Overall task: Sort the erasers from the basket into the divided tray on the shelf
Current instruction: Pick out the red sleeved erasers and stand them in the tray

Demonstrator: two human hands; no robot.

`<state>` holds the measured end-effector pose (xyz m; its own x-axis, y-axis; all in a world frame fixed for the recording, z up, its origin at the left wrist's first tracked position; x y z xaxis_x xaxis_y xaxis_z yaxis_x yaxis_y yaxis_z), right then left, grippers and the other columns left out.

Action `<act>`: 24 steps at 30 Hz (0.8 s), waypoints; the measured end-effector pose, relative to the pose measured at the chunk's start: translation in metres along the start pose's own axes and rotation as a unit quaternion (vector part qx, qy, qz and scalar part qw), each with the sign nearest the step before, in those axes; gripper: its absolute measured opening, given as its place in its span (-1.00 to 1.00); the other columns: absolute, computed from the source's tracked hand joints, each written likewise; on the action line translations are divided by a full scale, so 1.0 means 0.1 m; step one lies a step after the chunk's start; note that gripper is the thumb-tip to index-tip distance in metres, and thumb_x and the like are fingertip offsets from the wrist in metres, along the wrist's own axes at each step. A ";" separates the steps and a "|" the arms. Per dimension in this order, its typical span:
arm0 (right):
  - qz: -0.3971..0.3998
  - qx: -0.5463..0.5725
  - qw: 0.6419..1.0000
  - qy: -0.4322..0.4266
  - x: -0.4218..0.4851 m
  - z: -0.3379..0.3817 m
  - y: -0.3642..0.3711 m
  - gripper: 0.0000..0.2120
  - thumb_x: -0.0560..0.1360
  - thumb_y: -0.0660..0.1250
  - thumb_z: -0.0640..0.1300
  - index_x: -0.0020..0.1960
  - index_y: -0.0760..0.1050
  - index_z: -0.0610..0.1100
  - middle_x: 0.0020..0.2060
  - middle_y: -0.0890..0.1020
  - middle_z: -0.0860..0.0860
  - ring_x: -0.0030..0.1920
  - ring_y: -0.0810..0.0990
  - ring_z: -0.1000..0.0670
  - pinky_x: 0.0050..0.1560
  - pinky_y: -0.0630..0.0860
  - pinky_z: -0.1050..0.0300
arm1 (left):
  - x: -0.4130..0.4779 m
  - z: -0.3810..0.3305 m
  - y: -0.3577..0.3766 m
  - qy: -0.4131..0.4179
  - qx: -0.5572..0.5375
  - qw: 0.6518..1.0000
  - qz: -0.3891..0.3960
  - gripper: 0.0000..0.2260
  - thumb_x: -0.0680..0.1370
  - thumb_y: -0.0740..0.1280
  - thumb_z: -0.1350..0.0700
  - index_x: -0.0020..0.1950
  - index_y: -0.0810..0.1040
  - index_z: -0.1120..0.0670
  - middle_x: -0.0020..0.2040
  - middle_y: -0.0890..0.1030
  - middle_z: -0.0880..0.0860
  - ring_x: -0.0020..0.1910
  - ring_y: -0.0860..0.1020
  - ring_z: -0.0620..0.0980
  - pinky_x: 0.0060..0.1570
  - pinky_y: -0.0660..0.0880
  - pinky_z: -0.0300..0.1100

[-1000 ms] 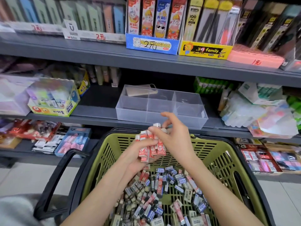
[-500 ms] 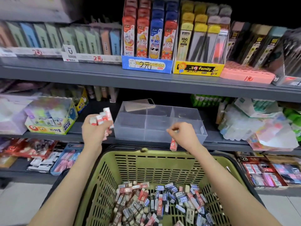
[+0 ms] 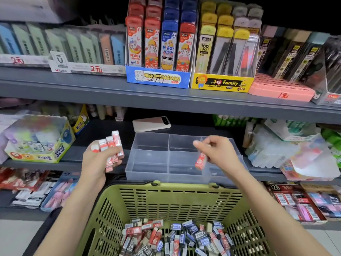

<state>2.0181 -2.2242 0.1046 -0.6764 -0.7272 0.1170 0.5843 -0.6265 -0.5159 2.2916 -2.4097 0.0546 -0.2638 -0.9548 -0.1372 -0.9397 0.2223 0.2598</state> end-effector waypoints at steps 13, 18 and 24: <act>0.159 -0.175 0.972 0.011 0.55 0.00 0.79 -0.55 0.47 0.35 0.08 -0.48 0.39 -0.13 -0.34 0.68 -0.12 -0.34 0.36 0.06 -0.28 0.40 0.21 | -0.08 0.09 0.24 0.058 -0.085 0.993 0.054 -0.75 0.24 0.47 0.15 -0.20 0.65 -0.18 -0.22 0.68 -0.08 -0.23 0.66 -0.12 -0.34 0.57 -0.27; 0.306 -0.070 0.949 0.044 0.51 0.02 0.84 -0.80 0.47 0.40 -0.06 -0.18 0.61 -0.21 -0.38 0.55 0.09 -0.33 0.45 0.17 -0.27 0.36 0.38 | -0.11 0.08 0.22 0.077 -0.076 0.993 0.049 -0.74 0.24 0.48 0.15 -0.18 0.62 -0.17 -0.21 0.67 -0.09 -0.21 0.65 -0.12 -0.33 0.57 -0.27; 0.259 0.000 0.961 0.100 0.60 -0.08 0.85 -0.89 0.49 0.38 -0.16 -0.19 0.55 -0.18 -0.37 0.58 -0.04 -0.43 0.52 0.14 -0.29 0.50 0.31 | -0.13 0.07 0.22 0.102 -0.050 0.992 0.047 -0.67 0.36 0.45 0.29 -0.17 0.61 -0.18 -0.24 0.66 -0.10 -0.25 0.64 -0.14 -0.34 0.57 -0.27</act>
<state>2.0235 -2.3193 0.0609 -0.3674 -0.8728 -0.3213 0.8661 -0.1951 -0.4602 2.2732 -2.3909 0.0550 -0.2899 -0.9533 0.0850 -0.8843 0.3008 0.3571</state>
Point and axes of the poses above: each hand's wrist, its own x-axis towards the middle knuckle, its own y-axis out of the palm, z = x × y, the point moved 6 cm from there along x, towards the middle knuckle
